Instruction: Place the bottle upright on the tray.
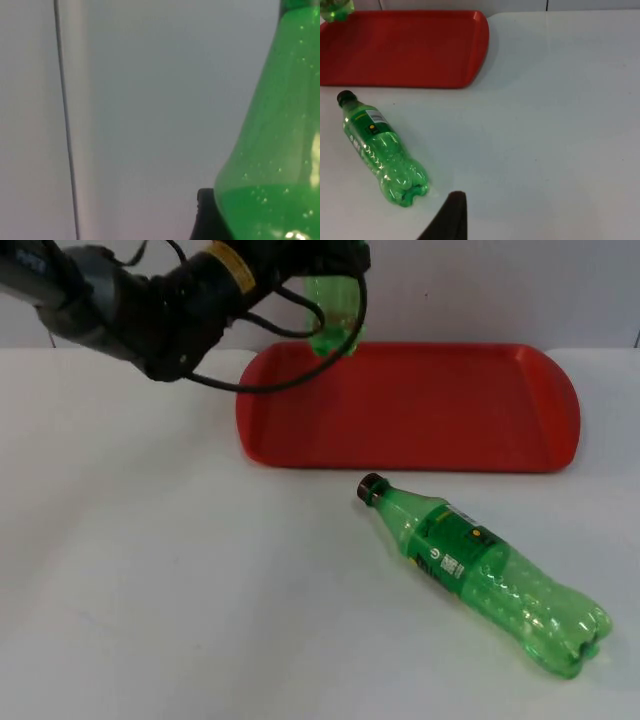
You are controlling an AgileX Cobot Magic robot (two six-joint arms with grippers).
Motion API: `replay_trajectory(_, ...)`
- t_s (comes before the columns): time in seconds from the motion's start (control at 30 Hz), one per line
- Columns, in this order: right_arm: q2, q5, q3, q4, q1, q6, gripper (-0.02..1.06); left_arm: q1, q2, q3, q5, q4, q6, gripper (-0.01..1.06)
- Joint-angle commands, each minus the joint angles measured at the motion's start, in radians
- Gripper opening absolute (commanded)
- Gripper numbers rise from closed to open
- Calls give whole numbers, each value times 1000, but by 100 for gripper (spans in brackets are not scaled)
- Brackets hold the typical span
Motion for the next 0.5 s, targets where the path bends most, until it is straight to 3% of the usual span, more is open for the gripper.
replay_trajectory(0.0, -4, -4, 2, 3, -4, 1, 105, -13, 56, -58, -9, 13, -13, 0)
replay_trajectory(0.47, -4, -4, 2, 3, -4, 1, 105, -24, 182, -142, 22, 4, -17, 0)
